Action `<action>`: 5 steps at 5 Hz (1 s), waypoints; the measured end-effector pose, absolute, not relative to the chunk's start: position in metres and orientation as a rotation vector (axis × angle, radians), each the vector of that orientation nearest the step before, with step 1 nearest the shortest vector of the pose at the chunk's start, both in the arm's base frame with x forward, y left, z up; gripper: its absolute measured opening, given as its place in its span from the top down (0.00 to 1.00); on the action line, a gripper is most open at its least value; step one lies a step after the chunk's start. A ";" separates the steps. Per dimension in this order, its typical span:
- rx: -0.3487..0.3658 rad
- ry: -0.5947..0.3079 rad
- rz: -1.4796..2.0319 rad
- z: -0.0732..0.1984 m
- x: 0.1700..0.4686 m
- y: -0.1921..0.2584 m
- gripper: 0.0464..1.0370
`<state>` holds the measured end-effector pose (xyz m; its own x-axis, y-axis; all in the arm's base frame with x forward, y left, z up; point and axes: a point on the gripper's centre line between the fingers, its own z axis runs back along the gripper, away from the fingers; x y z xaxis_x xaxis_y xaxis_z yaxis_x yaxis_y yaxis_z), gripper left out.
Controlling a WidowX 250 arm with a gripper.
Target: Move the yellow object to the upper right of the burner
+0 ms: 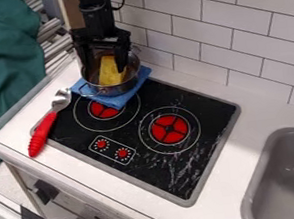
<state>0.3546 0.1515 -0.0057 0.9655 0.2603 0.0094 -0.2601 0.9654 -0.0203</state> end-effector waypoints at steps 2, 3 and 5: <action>0.000 0.027 0.324 -0.025 0.357 0.157 0.04; -0.001 0.030 0.330 -0.028 0.356 0.157 0.09; -0.027 0.020 0.296 -0.027 0.352 0.150 0.34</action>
<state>0.3517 0.1497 -0.0269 0.9563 0.2916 -0.0233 -0.2921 0.9561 -0.0240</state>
